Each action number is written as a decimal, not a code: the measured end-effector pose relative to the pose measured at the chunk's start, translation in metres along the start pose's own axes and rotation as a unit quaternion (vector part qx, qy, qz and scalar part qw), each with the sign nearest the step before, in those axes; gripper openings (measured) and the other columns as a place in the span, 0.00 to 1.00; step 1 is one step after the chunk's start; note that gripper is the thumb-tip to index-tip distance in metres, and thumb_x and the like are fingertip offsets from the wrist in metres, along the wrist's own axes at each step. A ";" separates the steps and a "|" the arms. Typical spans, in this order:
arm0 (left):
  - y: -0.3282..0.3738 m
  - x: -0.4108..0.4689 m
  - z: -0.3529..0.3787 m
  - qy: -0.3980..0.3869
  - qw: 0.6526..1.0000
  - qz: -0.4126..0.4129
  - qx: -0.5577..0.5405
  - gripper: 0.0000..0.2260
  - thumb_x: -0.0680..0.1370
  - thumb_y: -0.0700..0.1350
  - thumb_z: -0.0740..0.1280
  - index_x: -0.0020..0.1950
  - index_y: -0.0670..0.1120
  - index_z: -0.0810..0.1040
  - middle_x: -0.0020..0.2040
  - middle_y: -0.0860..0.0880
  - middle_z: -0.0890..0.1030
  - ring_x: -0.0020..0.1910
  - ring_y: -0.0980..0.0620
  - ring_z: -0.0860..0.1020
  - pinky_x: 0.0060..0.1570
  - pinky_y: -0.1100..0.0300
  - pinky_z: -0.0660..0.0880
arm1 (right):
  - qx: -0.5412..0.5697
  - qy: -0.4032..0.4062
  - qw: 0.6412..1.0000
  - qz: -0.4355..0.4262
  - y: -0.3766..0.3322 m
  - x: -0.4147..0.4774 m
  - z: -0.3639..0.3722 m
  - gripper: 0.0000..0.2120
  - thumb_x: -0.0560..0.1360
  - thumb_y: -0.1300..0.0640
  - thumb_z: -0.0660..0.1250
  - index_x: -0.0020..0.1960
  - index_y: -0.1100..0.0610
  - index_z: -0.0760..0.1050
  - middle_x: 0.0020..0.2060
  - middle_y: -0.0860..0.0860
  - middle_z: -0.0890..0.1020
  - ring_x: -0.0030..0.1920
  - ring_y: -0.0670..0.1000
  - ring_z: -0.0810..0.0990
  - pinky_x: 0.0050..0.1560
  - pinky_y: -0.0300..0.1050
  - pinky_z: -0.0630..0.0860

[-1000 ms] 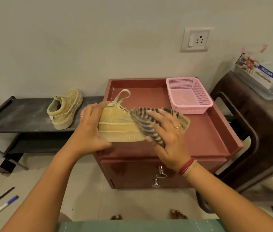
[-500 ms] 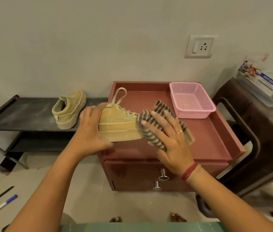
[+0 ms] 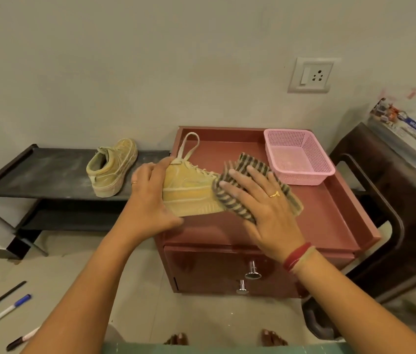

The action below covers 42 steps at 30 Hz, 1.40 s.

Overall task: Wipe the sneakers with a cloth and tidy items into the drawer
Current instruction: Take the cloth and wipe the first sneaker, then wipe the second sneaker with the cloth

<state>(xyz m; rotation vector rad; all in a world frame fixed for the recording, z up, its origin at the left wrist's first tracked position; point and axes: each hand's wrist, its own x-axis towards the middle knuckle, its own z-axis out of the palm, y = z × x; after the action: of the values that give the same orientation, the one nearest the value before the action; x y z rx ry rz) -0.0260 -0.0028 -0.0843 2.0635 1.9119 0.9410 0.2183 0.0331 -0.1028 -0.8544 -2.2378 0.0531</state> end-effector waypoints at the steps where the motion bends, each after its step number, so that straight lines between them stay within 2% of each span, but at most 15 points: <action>1: 0.001 -0.001 0.000 -0.005 1.000 0.003 0.011 0.47 0.55 0.51 0.71 0.74 0.52 0.58 0.60 0.50 0.63 0.65 0.48 0.59 0.65 0.50 0.63 | 0.021 -0.023 0.999 0.032 0.009 -0.003 0.005 0.21 0.76 0.51 0.54 0.69 0.44 0.68 0.68 0.42 0.70 0.72 0.48 0.63 0.74 0.50 0.55; 4: 0.001 -0.003 -0.001 -0.011 0.999 0.010 0.034 0.47 0.56 0.50 0.71 0.74 0.51 0.59 0.60 0.50 0.63 0.64 0.48 0.60 0.63 0.45 0.67 | 0.197 -0.032 0.939 0.279 0.037 0.000 0.005 0.13 0.79 0.44 0.56 0.57 0.44 0.75 0.56 0.44 0.80 0.61 0.51 0.76 0.60 0.44 0.71; 7: 0.004 -0.004 -0.003 0.050 0.998 0.003 0.032 0.47 0.57 0.48 0.73 0.74 0.50 0.59 0.60 0.47 0.63 0.62 0.47 0.61 0.59 0.49 0.66 | 0.222 0.028 0.884 0.410 0.059 0.006 -0.006 0.14 0.81 0.50 0.57 0.56 0.56 0.76 0.54 0.54 0.81 0.56 0.54 0.77 0.52 0.42 0.69; 8: 0.006 -0.003 -0.004 0.082 0.995 0.007 0.064 0.46 0.58 0.48 0.74 0.74 0.50 0.60 0.60 0.45 0.64 0.62 0.44 0.62 0.58 0.47 0.66 | 0.220 0.065 0.881 0.413 0.059 0.009 -0.010 0.13 0.81 0.50 0.56 0.55 0.56 0.75 0.53 0.53 0.80 0.55 0.52 0.77 0.51 0.42 0.69; 11: 0.006 0.003 0.003 0.130 0.967 0.014 0.219 0.43 0.60 0.45 0.75 0.73 0.48 0.63 0.61 0.42 0.68 0.65 0.38 0.65 0.56 0.39 0.68 | 0.108 0.081 0.933 0.333 0.050 0.016 -0.012 0.17 0.80 0.48 0.56 0.61 0.56 0.73 0.58 0.53 0.77 0.58 0.52 0.74 0.56 0.46 0.69; 14: 0.005 0.007 0.017 0.109 0.945 0.009 0.308 0.42 0.57 0.42 0.75 0.71 0.47 0.66 0.61 0.41 0.70 0.65 0.39 0.66 0.56 0.37 0.68 | -0.041 -0.016 0.968 0.248 0.044 0.014 0.004 0.20 0.78 0.51 0.59 0.69 0.55 0.69 0.68 0.56 0.70 0.68 0.57 0.68 0.69 0.53 0.63; 18: 0.004 0.007 0.032 0.088 0.941 0.022 0.325 0.44 0.57 0.42 0.75 0.72 0.49 0.64 0.64 0.41 0.70 0.66 0.40 0.64 0.57 0.36 0.66 | -0.170 -0.197 0.944 0.202 0.027 -0.001 0.041 0.23 0.80 0.44 0.53 0.73 0.48 0.61 0.72 0.52 0.66 0.71 0.56 0.63 0.71 0.57 0.57; 21: 0.001 0.002 0.025 0.064 0.950 0.017 0.306 0.49 0.57 0.38 0.77 0.75 0.52 0.60 0.71 0.41 0.62 0.72 0.38 0.57 0.64 0.36 0.64 | -0.164 -0.253 0.930 0.212 0.020 -0.014 0.059 0.28 0.80 0.42 0.50 0.77 0.51 0.50 0.71 0.50 0.67 0.70 0.53 0.65 0.71 0.55 0.59; 23: 0.000 -0.006 0.018 0.023 0.952 0.018 0.305 0.53 0.61 0.35 0.76 0.77 0.57 0.50 0.76 0.40 0.53 0.75 0.36 0.50 0.70 0.40 0.59 | -0.150 -0.278 0.923 0.221 0.018 -0.020 0.063 0.30 0.80 0.43 0.51 0.77 0.52 0.45 0.74 0.50 0.62 0.73 0.52 0.60 0.72 0.56 0.57; 25: -0.002 -0.010 0.012 -0.004 0.950 0.035 0.311 0.55 0.63 0.34 0.76 0.76 0.58 0.44 0.77 0.39 0.51 0.75 0.36 0.49 0.71 0.43 0.60 | -0.144 -0.302 0.916 0.223 0.018 -0.023 0.062 0.30 0.80 0.44 0.50 0.77 0.53 0.45 0.76 0.49 0.56 0.76 0.52 0.54 0.74 0.56 0.51; 28: -0.009 -0.008 0.000 0.001 0.947 0.077 0.312 0.51 0.59 0.43 0.80 0.76 0.51 0.56 0.69 0.42 0.66 0.70 0.39 0.63 0.59 0.45 0.74 | -0.133 -0.325 0.909 0.224 0.017 -0.024 0.059 0.28 0.81 0.44 0.49 0.77 0.53 0.49 0.77 0.48 0.51 0.77 0.52 0.49 0.75 0.55 0.47; 30: -0.015 -0.008 -0.010 0.015 0.954 0.058 0.293 0.46 0.57 0.50 0.80 0.71 0.48 0.64 0.62 0.46 0.71 0.65 0.42 0.68 0.51 0.49 0.76 | -0.126 -0.337 0.906 0.223 0.017 -0.022 0.056 0.27 0.81 0.45 0.50 0.77 0.52 0.49 0.77 0.49 0.51 0.77 0.53 0.48 0.75 0.56 0.47; 34: -0.025 -0.009 -0.023 0.081 0.979 -0.071 0.172 0.45 0.56 0.48 0.79 0.69 0.44 0.64 0.61 0.46 0.68 0.63 0.43 0.63 0.48 0.48 0.72 | -0.106 -0.375 0.894 0.220 0.010 -0.015 0.056 0.26 0.81 0.45 0.51 0.77 0.48 0.49 0.77 0.52 0.49 0.77 0.57 0.46 0.74 0.60 0.46; 39: -0.051 0.025 -0.025 0.194 0.953 -0.150 0.175 0.44 0.58 0.50 0.81 0.68 0.42 0.64 0.62 0.41 0.67 0.66 0.38 0.62 0.44 0.42 0.74 | -0.106 -0.400 0.886 0.209 -0.002 -0.006 0.064 0.26 0.81 0.46 0.52 0.77 0.47 0.49 0.77 0.54 0.48 0.76 0.60 0.45 0.73 0.61 0.46; 42: -0.075 0.054 -0.014 0.211 0.939 -0.192 0.195 0.45 0.58 0.51 0.81 0.68 0.42 0.62 0.63 0.40 0.66 0.67 0.38 0.61 0.46 0.40 0.75 | -0.101 -0.417 0.880 0.205 -0.004 -0.001 0.067 0.27 0.81 0.46 0.51 0.77 0.47 0.46 0.77 0.54 0.45 0.76 0.60 0.43 0.73 0.61 0.45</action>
<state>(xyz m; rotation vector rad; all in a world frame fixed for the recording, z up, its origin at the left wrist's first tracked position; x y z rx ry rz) -0.0976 0.0560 -0.0959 1.6366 2.7932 1.0316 0.1725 0.0431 -0.1514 -1.6505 -2.8206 0.4760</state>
